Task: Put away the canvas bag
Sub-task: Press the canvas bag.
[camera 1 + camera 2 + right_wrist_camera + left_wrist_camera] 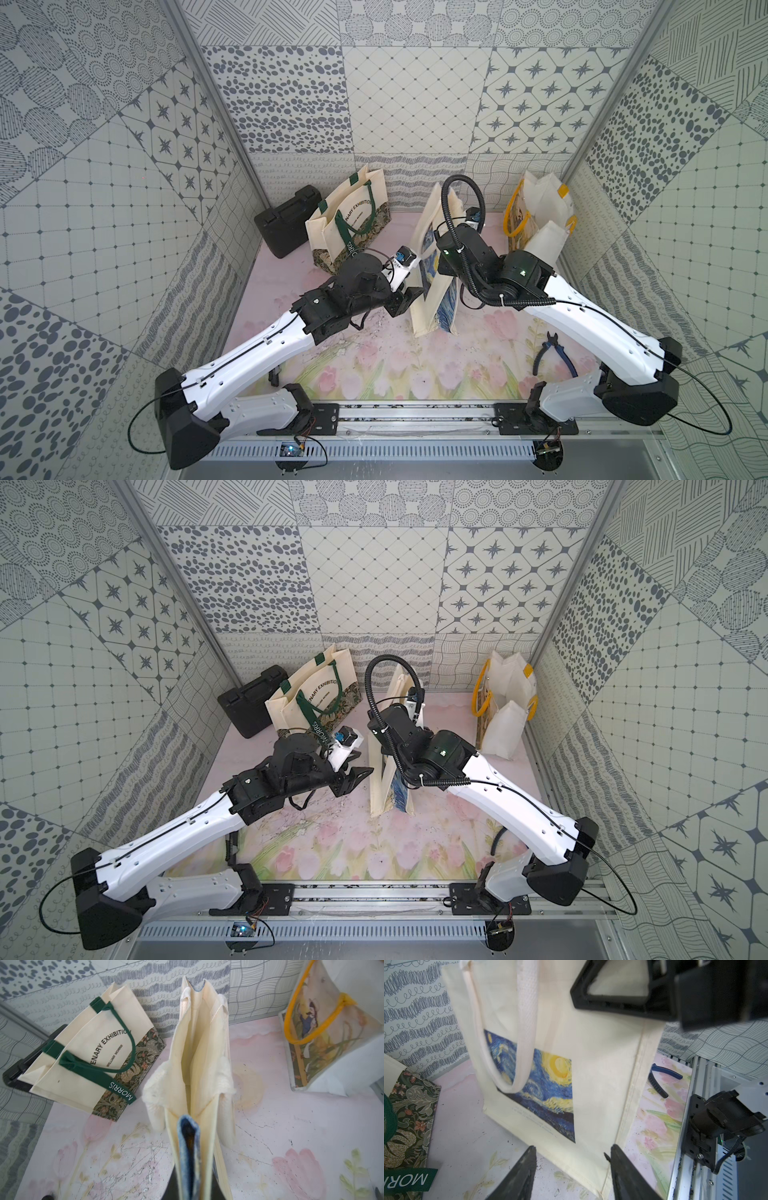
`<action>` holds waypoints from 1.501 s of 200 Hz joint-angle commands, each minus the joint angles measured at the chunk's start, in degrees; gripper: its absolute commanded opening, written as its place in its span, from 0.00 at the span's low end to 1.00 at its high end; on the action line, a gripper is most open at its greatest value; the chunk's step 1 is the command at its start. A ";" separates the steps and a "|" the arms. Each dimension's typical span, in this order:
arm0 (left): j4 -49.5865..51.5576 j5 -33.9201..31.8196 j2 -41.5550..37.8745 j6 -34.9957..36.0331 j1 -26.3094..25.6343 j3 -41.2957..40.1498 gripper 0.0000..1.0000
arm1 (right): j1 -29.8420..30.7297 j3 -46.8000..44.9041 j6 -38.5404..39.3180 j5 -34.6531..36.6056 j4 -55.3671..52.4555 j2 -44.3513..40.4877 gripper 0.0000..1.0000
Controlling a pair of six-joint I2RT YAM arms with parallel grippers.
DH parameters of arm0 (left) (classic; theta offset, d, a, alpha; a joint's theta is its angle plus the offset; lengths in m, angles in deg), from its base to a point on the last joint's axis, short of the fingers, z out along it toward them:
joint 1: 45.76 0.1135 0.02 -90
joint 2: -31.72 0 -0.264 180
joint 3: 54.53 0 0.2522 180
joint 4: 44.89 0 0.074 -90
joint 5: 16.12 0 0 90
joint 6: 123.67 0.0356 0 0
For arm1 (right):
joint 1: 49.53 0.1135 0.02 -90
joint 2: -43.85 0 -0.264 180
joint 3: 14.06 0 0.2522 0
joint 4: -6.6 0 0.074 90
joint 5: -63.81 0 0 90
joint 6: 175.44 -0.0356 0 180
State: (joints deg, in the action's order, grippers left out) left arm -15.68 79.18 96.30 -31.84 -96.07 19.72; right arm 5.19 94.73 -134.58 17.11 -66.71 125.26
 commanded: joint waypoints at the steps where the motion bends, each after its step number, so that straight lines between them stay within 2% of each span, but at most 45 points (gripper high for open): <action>1: -5.51 -5.80 -0.33 2.70 -1.05 -0.76 0.58 | 0.09 2.30 -6.85 10.30 -1.08 -1.62 0.00; 23: -7.32 -5.60 -0.31 3.04 -1.09 -1.63 0.59 | 0.00 2.99 -6.79 8.91 -0.57 0.08 0.00; 46: -9.85 -2.77 0.85 5.99 -1.57 -2.28 0.73 | -0.67 3.30 -8.65 4.45 -0.39 2.67 0.00; 59: -13.42 -2.44 1.26 8.67 -2.37 -3.92 0.74 | -1.52 2.94 -10.50 0.32 0.06 3.97 0.00; 83: -20.45 -6.32 2.93 11.29 -3.20 -6.85 0.75 | -3.46 0.33 -12.81 -5.76 2.30 4.74 0.00; 101: -23.42 -12.06 4.69 12.94 -4.74 -7.75 0.75 | -5.40 -2.61 -13.88 -9.96 4.38 4.26 0.00; 127: -24.98 -13.33 5.60 13.85 -6.26 -8.18 0.75 | -7.90 -7.24 -15.36 -15.59 7.82 2.91 0.00; 188: -32.41 -19.15 7.98 15.07 -9.99 -8.02 0.76 | -7.94 -10.82 -18.86 -19.75 11.35 1.74 0.00; 227: -39.46 -31.26 13.87 19.40 -14.08 -6.20 0.76 | -7.93 -14.67 -23.68 -23.65 17.24 -1.76 0.00; 273: -43.64 -43.48 18.98 22.78 -15.90 -2.84 0.76 | -7.95 -15.84 -27.36 -23.72 18.26 -5.42 0.00; 300: -42.35 -42.12 18.04 17.85 -15.88 -3.18 0.75 | -7.95 -17.86 -29.11 -22.84 21.04 -8.65 0.00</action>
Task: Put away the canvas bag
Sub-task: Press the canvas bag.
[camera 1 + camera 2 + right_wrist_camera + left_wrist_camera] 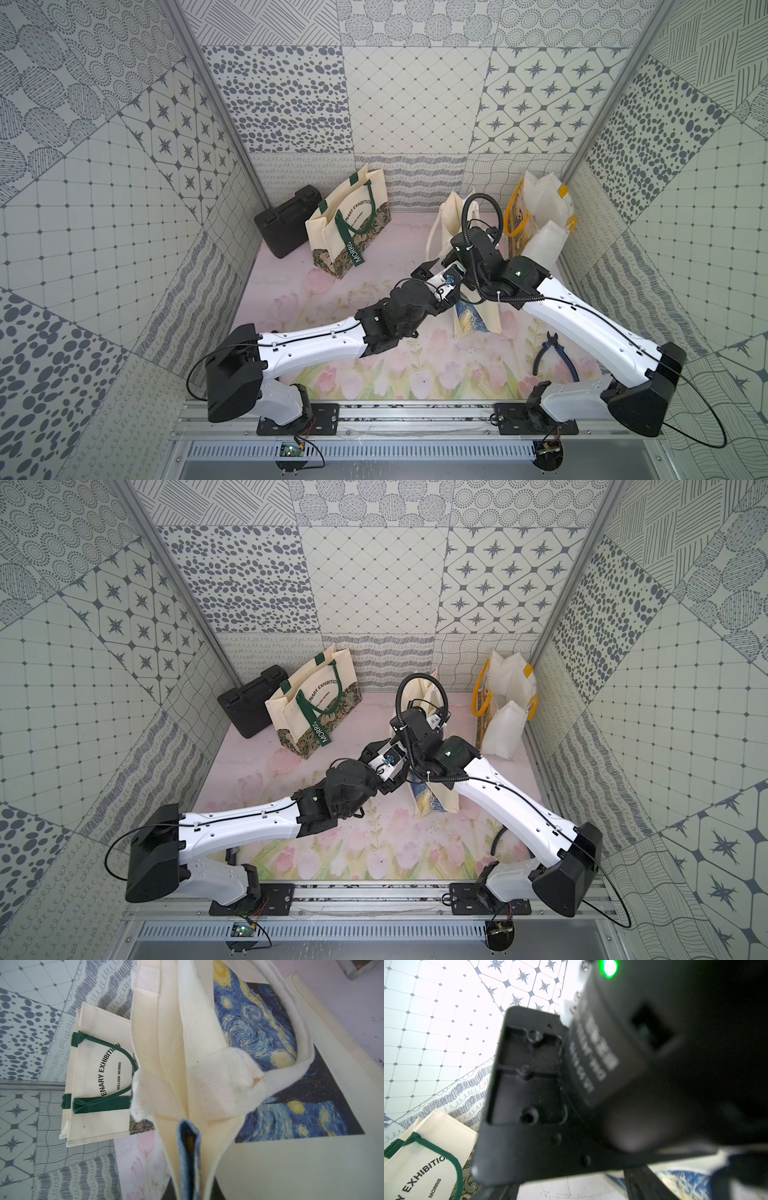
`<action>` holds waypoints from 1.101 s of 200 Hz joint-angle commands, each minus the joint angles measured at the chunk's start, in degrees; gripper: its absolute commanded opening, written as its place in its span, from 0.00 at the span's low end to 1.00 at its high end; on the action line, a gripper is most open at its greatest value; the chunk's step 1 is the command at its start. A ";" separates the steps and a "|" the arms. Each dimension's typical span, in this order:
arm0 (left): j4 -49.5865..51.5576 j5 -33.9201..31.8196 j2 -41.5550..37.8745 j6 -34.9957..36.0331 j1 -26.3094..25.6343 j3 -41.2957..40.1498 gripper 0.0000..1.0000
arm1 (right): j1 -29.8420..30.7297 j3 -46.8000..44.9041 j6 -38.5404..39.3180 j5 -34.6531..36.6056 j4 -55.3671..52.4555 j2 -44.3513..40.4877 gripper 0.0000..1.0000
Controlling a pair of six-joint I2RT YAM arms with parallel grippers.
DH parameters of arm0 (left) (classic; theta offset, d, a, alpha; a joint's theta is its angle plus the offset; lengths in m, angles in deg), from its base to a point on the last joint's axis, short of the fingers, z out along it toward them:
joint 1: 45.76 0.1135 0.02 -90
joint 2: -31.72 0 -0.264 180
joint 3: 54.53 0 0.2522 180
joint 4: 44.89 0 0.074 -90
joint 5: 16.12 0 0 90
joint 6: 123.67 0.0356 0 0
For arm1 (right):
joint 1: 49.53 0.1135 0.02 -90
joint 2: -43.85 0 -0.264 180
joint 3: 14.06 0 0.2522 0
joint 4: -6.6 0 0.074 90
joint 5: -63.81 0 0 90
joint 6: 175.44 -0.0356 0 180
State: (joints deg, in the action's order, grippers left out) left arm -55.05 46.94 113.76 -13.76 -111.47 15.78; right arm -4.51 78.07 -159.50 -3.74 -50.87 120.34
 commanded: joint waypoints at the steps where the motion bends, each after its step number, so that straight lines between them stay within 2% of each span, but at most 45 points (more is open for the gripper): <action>1: -2.81 -9.75 0.58 -0.44 -0.38 0.80 0.75 | 1.79 -1.29 -4.22 -1.94 5.33 -3.81 0.00; 24: 0.26 -10.47 0.49 -4.89 -0.45 1.77 0.74 | 1.78 -3.35 -5.82 -1.18 8.00 -6.01 0.00; 55: 1.46 -14.15 0.08 -6.95 -0.58 1.20 0.72 | 1.26 -5.84 -7.02 0.38 11.47 -9.03 0.00; 127: 2.59 -11.91 0.64 -9.09 -0.64 0.82 0.69 | 0.19 -6.98 -8.11 -1.16 16.27 -11.44 0.00; 155: 3.16 -11.38 1.26 -9.77 -0.56 0.95 0.63 | -0.12 -7.36 -8.60 -1.97 19.66 -12.23 0.00; 202: 2.59 -12.40 1.46 -10.86 -0.56 0.00 0.39 | -0.37 -4.65 -6.48 -2.59 20.66 -11.78 0.00; 220: 2.78 -12.53 1.44 -10.98 -0.59 -0.14 0.38 | -0.48 -4.19 -6.45 -2.76 20.56 -11.93 0.00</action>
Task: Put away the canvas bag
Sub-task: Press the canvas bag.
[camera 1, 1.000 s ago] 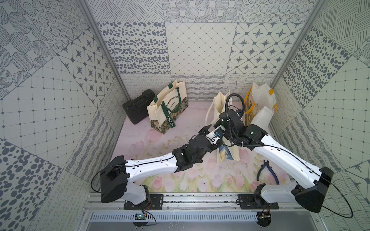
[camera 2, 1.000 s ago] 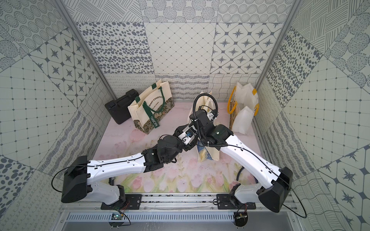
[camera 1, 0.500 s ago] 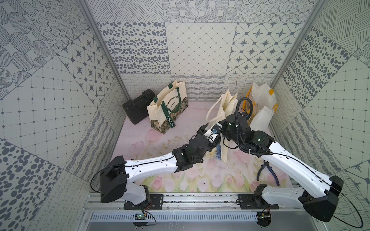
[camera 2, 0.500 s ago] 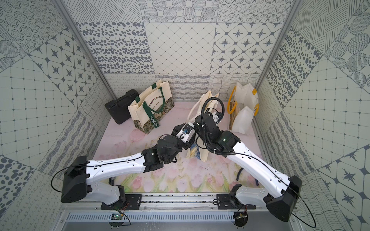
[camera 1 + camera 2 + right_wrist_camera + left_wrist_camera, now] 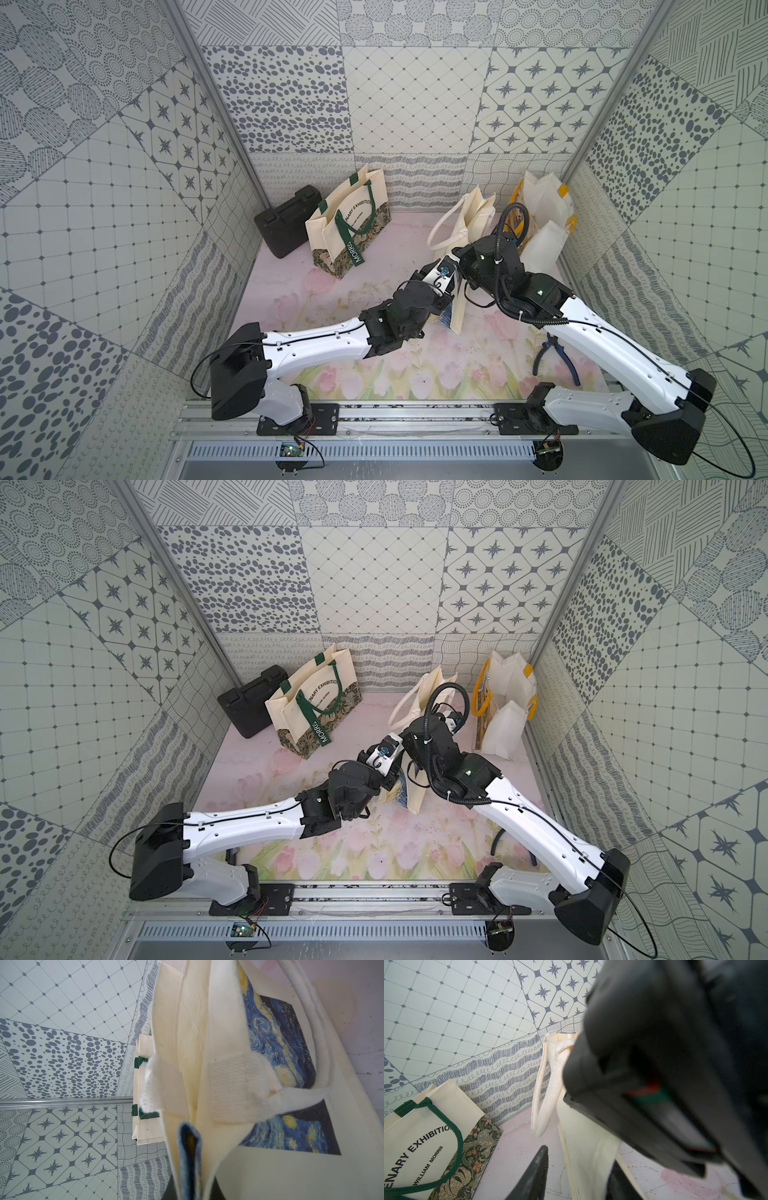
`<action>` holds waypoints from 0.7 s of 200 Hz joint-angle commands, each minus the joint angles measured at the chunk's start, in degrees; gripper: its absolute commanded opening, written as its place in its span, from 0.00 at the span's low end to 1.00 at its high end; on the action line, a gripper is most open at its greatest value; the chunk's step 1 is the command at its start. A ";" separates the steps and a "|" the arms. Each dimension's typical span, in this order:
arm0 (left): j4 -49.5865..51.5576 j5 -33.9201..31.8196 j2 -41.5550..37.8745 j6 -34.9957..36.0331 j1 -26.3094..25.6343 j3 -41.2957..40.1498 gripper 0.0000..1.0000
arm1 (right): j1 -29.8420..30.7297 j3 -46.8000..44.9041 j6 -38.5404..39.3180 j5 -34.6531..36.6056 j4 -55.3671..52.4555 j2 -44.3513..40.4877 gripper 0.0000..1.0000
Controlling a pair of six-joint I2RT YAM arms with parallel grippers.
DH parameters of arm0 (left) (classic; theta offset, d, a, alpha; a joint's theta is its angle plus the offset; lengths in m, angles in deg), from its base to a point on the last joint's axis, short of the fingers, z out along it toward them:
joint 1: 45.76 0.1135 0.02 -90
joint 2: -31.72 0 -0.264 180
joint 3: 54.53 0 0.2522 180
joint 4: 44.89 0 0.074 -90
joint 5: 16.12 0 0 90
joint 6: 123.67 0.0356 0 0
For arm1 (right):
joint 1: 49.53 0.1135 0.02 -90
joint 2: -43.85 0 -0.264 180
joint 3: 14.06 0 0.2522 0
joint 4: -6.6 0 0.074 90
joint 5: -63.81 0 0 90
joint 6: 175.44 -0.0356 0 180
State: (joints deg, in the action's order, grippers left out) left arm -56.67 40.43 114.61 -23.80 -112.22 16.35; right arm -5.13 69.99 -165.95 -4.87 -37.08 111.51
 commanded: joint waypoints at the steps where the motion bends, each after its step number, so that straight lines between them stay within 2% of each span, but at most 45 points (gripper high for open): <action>1: 4.42 -6.06 0.60 -0.97 0.17 -0.66 0.38 | 0.10 3.85 -0.04 -1.63 6.85 -3.10 0.00; 12: 4.70 -6.37 0.76 -1.10 0.16 -0.69 0.42 | 0.02 3.94 0.16 -1.79 7.11 -3.38 0.00; 33: 5.09 -7.34 1.17 -1.09 0.23 -0.54 0.62 | -0.31 4.49 0.70 -2.35 7.14 -3.65 0.00; 57: 5.38 -6.42 1.37 -1.43 0.43 -0.93 0.65 | -0.61 5.39 1.63 -2.51 6.21 -3.88 0.00; 64: 5.30 -5.93 1.39 -1.67 0.47 -1.11 0.59 | -0.63 5.39 1.70 -2.41 6.23 -4.09 0.00; 68: 5.27 -5.75 1.35 -1.84 0.49 -1.26 0.52 | -0.76 5.39 1.75 -2.42 6.23 -4.16 0.00; 82: 5.31 -5.07 1.21 -2.46 0.60 -1.58 0.15 | -1.03 5.38 2.11 -2.34 6.40 -4.61 0.00; 87: 5.45 -4.92 1.17 -2.71 0.63 -1.64 0.05 | -1.07 5.46 2.22 -2.40 6.50 -4.68 0.00; 92: 5.54 -4.87 1.30 -2.89 0.66 -1.65 0.00 | -1.23 5.56 2.33 -2.49 6.50 -4.73 0.00; 100: 5.90 -4.71 1.52 -3.01 0.78 -1.60 0.00 | -1.50 5.78 2.55 -2.67 6.48 -4.73 0.00; 108: 6.45 -4.43 1.71 -3.18 0.67 -1.47 0.12 | -1.77 6.04 2.72 -2.77 6.47 -4.73 0.00; 118: 6.97 -4.15 1.89 -3.51 0.67 -1.44 0.42 | -2.15 6.41 2.86 -2.99 6.46 -4.62 0.00; 126: 7.34 -4.13 2.08 -3.91 0.71 -1.49 0.59 | -2.38 6.78 3.06 -3.12 6.53 -4.49 0.00; 132: 7.66 -4.12 2.17 -4.20 0.71 -1.46 0.66 | -2.55 7.08 3.09 -3.28 6.50 -4.40 0.00; 140: 7.95 -4.15 2.24 -4.58 0.63 -1.55 0.66 | -2.85 7.44 3.15 -3.54 6.47 -4.24 0.00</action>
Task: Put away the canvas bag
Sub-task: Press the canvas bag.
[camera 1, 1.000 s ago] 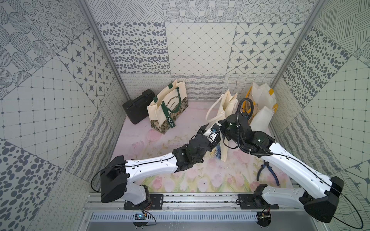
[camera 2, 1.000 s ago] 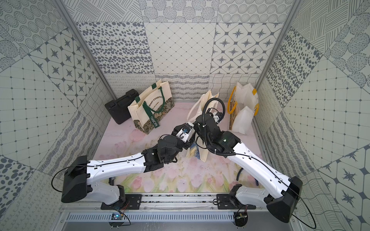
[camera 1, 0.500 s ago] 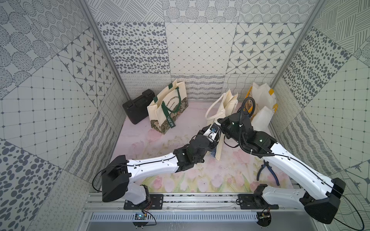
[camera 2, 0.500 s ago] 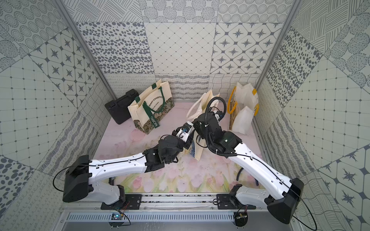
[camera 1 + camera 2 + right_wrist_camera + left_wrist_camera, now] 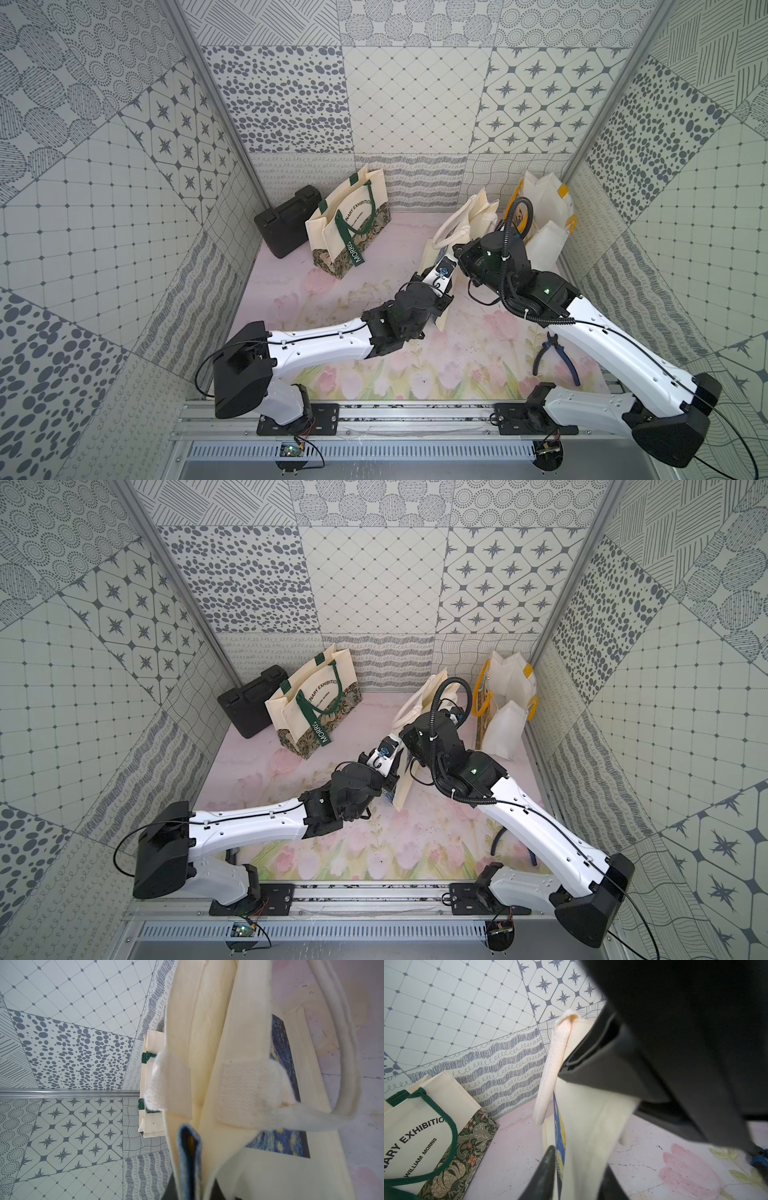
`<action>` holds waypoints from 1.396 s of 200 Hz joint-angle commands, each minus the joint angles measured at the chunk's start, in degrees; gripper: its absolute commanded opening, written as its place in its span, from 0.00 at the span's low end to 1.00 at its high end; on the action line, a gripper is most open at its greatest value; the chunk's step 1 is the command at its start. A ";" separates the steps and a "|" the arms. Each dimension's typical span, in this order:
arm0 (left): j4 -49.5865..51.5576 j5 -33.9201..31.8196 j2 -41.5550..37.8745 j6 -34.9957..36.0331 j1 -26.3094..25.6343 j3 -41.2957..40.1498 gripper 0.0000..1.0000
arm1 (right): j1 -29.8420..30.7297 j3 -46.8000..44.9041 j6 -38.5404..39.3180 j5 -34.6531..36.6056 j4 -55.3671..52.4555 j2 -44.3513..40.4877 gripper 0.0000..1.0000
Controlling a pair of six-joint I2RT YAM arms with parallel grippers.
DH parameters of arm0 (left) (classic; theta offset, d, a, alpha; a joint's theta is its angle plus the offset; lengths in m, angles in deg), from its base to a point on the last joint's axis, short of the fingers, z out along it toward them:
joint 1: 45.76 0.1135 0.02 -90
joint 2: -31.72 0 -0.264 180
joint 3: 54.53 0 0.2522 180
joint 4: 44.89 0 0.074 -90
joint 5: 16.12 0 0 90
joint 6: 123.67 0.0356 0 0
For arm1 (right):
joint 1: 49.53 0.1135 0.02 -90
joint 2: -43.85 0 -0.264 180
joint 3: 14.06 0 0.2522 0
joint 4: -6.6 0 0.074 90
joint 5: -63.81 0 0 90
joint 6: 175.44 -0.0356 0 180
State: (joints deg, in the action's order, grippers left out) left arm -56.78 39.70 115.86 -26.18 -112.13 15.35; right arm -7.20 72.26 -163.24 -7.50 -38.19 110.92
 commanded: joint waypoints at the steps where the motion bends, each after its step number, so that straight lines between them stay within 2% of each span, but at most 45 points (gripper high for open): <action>1: 8.11 -3.39 1.01 -2.25 0.59 -0.56 0.66 | -0.85 5.20 0.45 -0.93 7.57 -3.63 0.00; 9: 8.14 -3.15 0.97 -2.39 0.66 -0.81 0.60 | -1.12 5.55 0.47 -1.11 7.65 -3.50 0.00; 25: 7.51 -2.66 0.77 -2.55 0.67 -1.75 0.18 | -1.53 6.40 0.91 -1.21 7.54 -3.37 0.00; 30: 7.15 -2.70 0.63 -2.59 0.70 -2.19 0.11 | -1.53 6.66 1.04 -1.18 7.51 -3.33 0.00; 35: 6.94 -2.76 0.60 -2.86 0.68 -2.43 0.09 | -1.71 6.91 1.15 -1.25 7.45 -3.26 0.00; 41: 6.84 -2.90 0.50 -3.07 0.70 -2.71 0.10 | -1.84 7.22 1.31 -1.24 7.32 -3.19 0.00; 45: 6.92 -2.92 0.50 -3.17 0.66 -2.76 0.15 | -1.86 7.44 1.38 -1.29 7.33 -3.25 0.00; 63: 7.73 -2.97 0.73 -3.69 0.76 -2.77 0.54 | -2.21 8.16 1.64 -1.38 7.14 -3.15 0.00; 71: 8.00 -2.94 0.91 -3.99 0.90 -2.76 0.60 | -2.31 8.45 1.74 -1.38 7.00 -3.17 0.00; 85: 8.16 -2.92 0.97 -4.24 0.90 -2.95 0.57 | -2.48 9.05 1.86 -1.46 6.81 -3.12 0.00; 99: 7.77 -2.50 0.94 -4.32 0.89 -3.56 0.30 | -2.42 9.35 1.95 -1.38 6.69 -3.21 0.00; 108: 7.39 -2.40 0.62 -4.40 0.86 -4.06 0.20 | -2.53 9.58 1.96 -1.38 6.59 -3.30 0.00; 115: 7.28 -2.43 0.45 -4.69 0.82 -4.40 0.20 | -2.58 9.63 2.04 -1.36 6.59 -3.39 0.00; 121: 7.28 -2.46 0.30 -4.73 0.93 -4.63 0.25 | -2.55 9.71 2.09 -1.38 6.58 -3.43 0.00; 132: 7.60 -2.42 0.17 -5.03 0.93 -4.88 0.45 | -2.56 9.88 2.30 -1.29 6.61 -3.54 0.00; 139: 7.87 -2.35 0.11 -5.34 0.95 -5.02 0.52 | -2.66 10.12 2.47 -1.21 6.61 -3.61 0.00; 158: 8.10 -1.72 -0.31 -6.23 0.96 -5.62 0.53 | -2.74 11.21 3.22 -0.95 6.37 -3.56 0.00; 169: 8.07 -1.40 -0.59 -6.92 0.97 -6.11 0.47 | -2.83 12.05 3.91 -0.72 6.13 -3.50 0.00; 194: 7.89 -1.15 -1.12 -8.10 0.95 -7.18 0.17 | -3.07 14.10 5.28 -0.41 5.07 -2.93 0.00; 203: 8.24 -1.45 -1.09 -8.84 0.97 -7.25 0.12 | -3.33 14.37 5.47 -0.51 4.82 -2.87 0.00; 216: 8.99 -1.05 -1.13 -9.41 0.91 -7.33 0.18 | -3.65 14.37 5.60 -0.59 4.78 -2.87 0.00; 231: 9.44 -0.64 -1.04 -9.90 0.97 -7.47 0.45 | -3.92 14.22 5.51 -0.81 4.42 -3.02 0.00; 247: 10.06 -0.67 -0.83 -10.74 0.97 -7.44 0.57 | -4.26 13.97 5.55 -0.85 4.22 -3.31 0.00; 267: 10.76 -0.73 -0.60 -11.52 0.92 -7.56 0.59 | -4.37 13.84 5.69 -0.94 3.54 -3.61 0.00; 279: 10.67 -0.17 -0.68 -11.71 0.93 -7.92 0.50 | -4.46 13.84 5.65 -1.07 2.85 -3.70 0.00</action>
State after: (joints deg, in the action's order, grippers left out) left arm -49.58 38.92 114.96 -34.59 -111.67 8.02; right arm -11.40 82.75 -158.41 -9.22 -41.69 110.02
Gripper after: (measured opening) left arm 0.571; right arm 0.102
